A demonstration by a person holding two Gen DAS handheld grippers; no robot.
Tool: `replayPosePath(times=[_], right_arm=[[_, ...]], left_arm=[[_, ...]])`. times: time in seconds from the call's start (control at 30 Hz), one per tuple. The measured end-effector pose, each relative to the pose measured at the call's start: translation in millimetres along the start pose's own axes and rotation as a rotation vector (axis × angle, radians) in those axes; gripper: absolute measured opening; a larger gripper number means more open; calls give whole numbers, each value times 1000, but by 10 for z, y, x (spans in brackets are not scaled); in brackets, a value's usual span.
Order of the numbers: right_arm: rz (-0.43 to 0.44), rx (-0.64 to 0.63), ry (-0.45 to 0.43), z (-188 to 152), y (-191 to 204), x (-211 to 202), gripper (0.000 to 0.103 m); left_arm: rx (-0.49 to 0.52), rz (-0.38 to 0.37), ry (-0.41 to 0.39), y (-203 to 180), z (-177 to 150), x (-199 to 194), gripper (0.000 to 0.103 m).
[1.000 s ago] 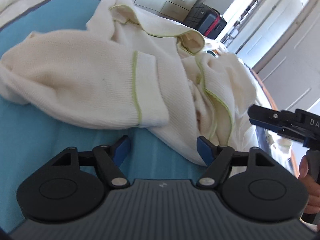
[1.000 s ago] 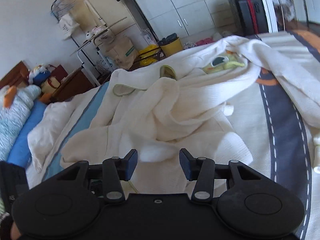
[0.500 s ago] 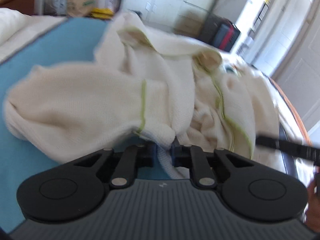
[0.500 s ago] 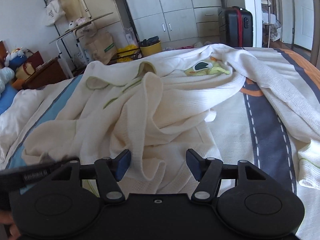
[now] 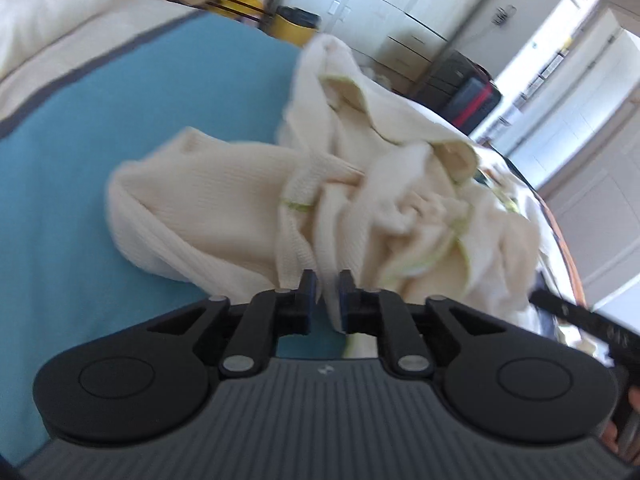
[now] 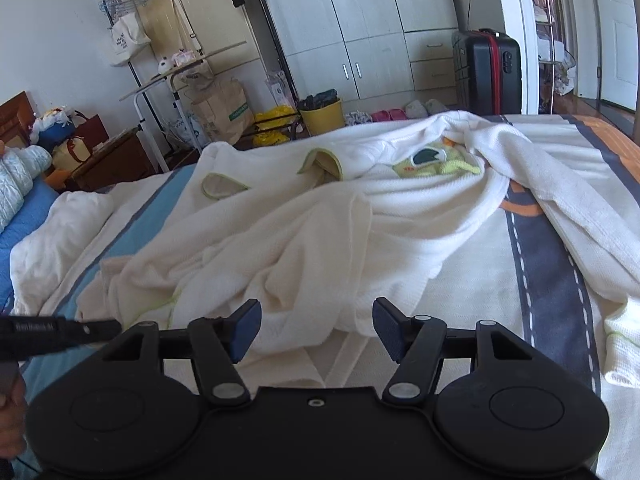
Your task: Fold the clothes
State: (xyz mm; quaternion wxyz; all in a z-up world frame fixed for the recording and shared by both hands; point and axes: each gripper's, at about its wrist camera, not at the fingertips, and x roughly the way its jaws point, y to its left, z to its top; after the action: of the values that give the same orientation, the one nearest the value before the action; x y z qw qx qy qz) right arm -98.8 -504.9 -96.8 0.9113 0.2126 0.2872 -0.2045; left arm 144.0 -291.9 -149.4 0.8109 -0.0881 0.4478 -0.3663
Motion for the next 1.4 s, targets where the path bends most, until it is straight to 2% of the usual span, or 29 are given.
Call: replayPosePath(times=[0.03, 0.1, 0.13, 0.17, 0.2, 0.3, 0.37, 0.4, 0.47, 0.5, 0.57, 0.63, 0.7, 0.8, 0.9, 0.93, 1.0, 1.07, 1.1, 1.13, 1.2, 1.27, 1.3, 1.33, 1.37, 1.4], right_arm=[[-6, 0, -1, 13, 12, 43, 70], [-17, -7, 8, -9, 32, 176, 70], [-22, -11, 12, -23, 41, 244, 53], [-13, -25, 26, -58, 53, 302, 24], [-19, -50, 33, -75, 88, 258, 5], [-46, -127, 47, -111, 210, 66, 6], [-117, -127, 20, -39, 242, -298, 6], [-152, -114, 0, -6, 232, -508, 5], [-265, -96, -41, 24, 168, -926, 5], [-325, -94, -59, 19, 134, -1122, 5], [-352, -27, -69, -19, -35, -1441, 5], [-369, 37, -63, -65, -215, -1683, 5], [-423, 43, -49, -127, -377, -1722, 5], [-486, 83, 5, -168, -603, -1538, 5], [-459, 207, 24, -199, -732, -1353, 5], [-453, 221, 19, -205, -715, -1307, 5], [-429, 231, -5, -224, -664, -1242, 5], [-413, 217, -53, -277, -620, -1246, 5], [-413, 214, -68, -304, -613, -1245, 5], [-402, 226, -75, -320, -606, -1232, 5], [-375, 242, -81, -342, -576, -1197, 6], [-346, 196, -89, -331, -498, -1164, 6], [-332, 175, -100, -327, -462, -1170, 6], [-320, 157, -112, -331, -434, -1189, 6], [-315, 138, -123, -333, -411, -1209, 6], [-313, 119, -138, -332, -398, -1232, 6]], left_arm=[[10, -12, -4, -32, -20, 29, 35], [36, -21, -10, -90, -83, 81, 39], [53, -15, -11, -111, -113, 112, 39], [70, -9, -12, -133, -143, 143, 39], [80, -3, -9, -135, -169, 154, 39], [53, -22, -11, -124, -169, 78, 40], [53, -30, -27, -122, -163, 12, 41], [60, 4, -44, -122, -173, -29, 41], [97, 132, -80, -145, -178, -87, 42], [101, 145, -88, -137, -165, -118, 42], [81, 100, -83, -105, -134, -174, 42], [51, 32, -55, -101, -141, -194, 49], [62, 2, -26, -155, -195, -184, 50], [133, -6, 11, -287, -339, -99, 54], [182, -1, 11, -384, -471, 5, 59], [216, 2, 13, -434, -518, 33, 64], [303, 7, 21, -553, -616, 82, 67], [357, -30, 36, -668, -705, 103, 68], [381, -53, 44, -725, -748, 110, 77], [413, -59, 37, -793, -779, 144, 93], [485, -32, 7, -927, -816, 253, 98], [508, 82, -13, -966, -794, 407, 91], [487, 89, -31, -937, -763, 423, 71], [505, 111, -64, -938, -738, 362, 35], [549, 154, -104, -967, -719, 278, 14], [594, 198, -144, -995, -699, 193, 10]])
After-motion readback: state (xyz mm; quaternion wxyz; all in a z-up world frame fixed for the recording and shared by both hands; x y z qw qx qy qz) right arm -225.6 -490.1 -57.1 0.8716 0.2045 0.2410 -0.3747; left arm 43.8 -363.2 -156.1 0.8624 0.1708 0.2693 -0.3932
